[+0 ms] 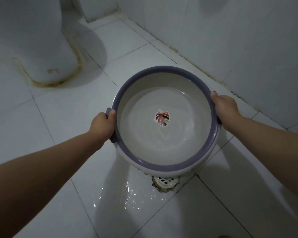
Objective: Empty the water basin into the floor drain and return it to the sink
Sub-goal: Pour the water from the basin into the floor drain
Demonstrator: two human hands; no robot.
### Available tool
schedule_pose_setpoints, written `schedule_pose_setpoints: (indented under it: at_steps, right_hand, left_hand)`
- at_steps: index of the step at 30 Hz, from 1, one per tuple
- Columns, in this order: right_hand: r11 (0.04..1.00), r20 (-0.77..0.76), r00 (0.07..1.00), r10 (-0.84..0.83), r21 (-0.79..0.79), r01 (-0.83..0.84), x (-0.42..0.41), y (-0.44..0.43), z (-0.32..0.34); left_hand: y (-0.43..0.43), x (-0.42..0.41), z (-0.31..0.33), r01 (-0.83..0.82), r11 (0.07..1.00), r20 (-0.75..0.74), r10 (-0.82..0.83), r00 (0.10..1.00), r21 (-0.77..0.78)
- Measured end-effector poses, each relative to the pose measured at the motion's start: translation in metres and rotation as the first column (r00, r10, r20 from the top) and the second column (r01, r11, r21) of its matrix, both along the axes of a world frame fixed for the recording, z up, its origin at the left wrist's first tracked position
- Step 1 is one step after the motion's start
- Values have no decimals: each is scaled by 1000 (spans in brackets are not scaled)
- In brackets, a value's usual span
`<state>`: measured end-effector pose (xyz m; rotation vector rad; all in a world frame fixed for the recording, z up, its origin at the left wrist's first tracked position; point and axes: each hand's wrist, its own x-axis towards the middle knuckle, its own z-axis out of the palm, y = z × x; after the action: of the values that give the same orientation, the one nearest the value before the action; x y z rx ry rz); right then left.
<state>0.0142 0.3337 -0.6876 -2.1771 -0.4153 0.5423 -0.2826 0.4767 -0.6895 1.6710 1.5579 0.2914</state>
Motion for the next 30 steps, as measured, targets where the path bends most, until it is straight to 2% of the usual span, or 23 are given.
schedule_pose_setpoints:
  at_steps: [30]
  right_hand:
    - [999,16,999,36,6,-36,3,-2,6]
  left_hand:
    - [-1,0,5,-1,1000,38,1,999,3]
